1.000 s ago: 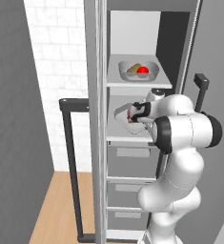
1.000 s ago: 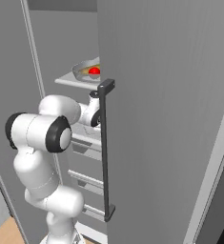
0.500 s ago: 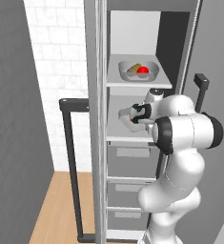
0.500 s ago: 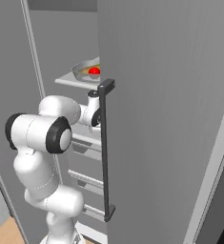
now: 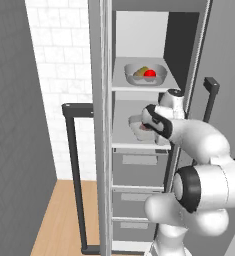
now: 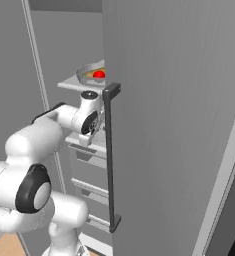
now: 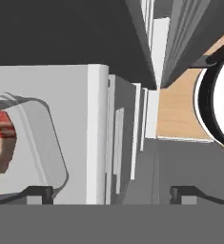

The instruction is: Take the meat container that has the steak and place it on the second highest rack of the freezer. Then take the vegetable container that has the tomato and cucumber and place it on the highest rack of the freezer.

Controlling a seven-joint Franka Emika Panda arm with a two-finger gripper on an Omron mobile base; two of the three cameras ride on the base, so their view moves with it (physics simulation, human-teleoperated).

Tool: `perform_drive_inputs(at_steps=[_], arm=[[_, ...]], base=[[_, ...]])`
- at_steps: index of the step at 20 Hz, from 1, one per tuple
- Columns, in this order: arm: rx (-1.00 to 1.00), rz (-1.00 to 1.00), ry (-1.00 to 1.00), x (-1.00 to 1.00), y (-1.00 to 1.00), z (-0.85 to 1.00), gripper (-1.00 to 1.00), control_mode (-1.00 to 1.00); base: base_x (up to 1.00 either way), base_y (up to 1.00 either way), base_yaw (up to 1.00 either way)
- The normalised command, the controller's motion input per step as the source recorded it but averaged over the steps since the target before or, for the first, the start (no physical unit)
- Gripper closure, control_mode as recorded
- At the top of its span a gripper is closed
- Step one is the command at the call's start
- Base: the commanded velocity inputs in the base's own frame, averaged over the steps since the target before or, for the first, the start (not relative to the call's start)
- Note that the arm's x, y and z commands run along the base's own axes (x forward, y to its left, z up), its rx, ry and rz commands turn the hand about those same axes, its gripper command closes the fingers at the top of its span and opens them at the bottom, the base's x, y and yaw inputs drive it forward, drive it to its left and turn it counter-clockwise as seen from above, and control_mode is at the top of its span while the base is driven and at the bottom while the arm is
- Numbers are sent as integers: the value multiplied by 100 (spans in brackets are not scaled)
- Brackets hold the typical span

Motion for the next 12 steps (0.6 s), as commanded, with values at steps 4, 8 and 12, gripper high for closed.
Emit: perform_drive_inputs(at_steps=[4,8,12], arm=[[16,-2,10,-100,33,100,-100,-100],[17,0,27,-100,26,100,-100,-100],[10,0,1,-100,6,75,-100,-100]], base=[[0,0,0],[0,0,0],[0,0,0]])
